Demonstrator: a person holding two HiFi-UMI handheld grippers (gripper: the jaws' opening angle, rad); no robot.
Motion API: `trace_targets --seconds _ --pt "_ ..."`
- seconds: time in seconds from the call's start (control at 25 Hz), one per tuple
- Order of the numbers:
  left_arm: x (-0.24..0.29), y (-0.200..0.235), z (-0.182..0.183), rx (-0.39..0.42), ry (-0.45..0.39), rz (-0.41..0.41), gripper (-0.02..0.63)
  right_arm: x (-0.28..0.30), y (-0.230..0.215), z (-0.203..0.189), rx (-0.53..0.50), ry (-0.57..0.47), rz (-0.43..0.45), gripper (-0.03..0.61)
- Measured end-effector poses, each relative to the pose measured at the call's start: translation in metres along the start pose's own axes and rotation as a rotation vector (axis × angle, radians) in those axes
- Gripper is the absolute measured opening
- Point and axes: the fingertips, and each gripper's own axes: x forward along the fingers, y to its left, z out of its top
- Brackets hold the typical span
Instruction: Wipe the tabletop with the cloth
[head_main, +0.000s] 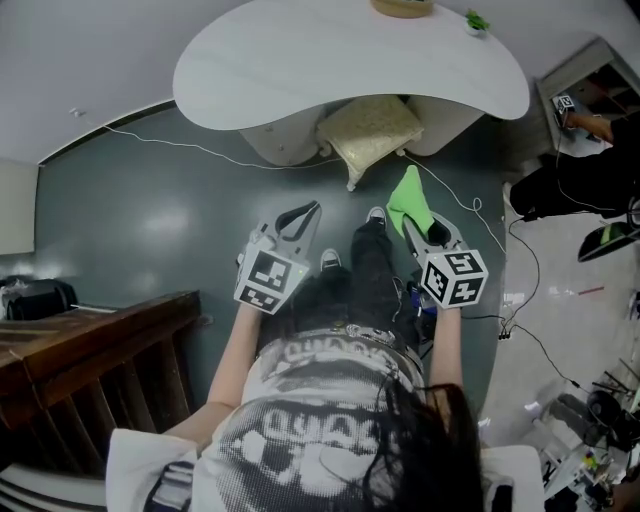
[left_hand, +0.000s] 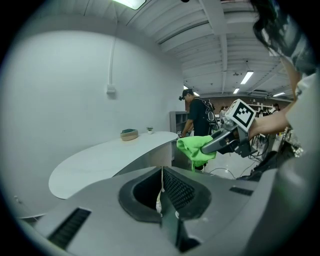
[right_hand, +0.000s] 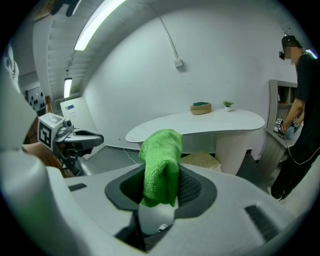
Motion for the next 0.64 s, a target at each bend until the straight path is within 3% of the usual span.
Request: trace_targets --seconds 0.64 --pt "-0.001 -0.002 0.0 -0.01 -0.015 0.004 0.009 -0.012 -0.029 0.008 -0.009 -0.019 -0.063 0.138"
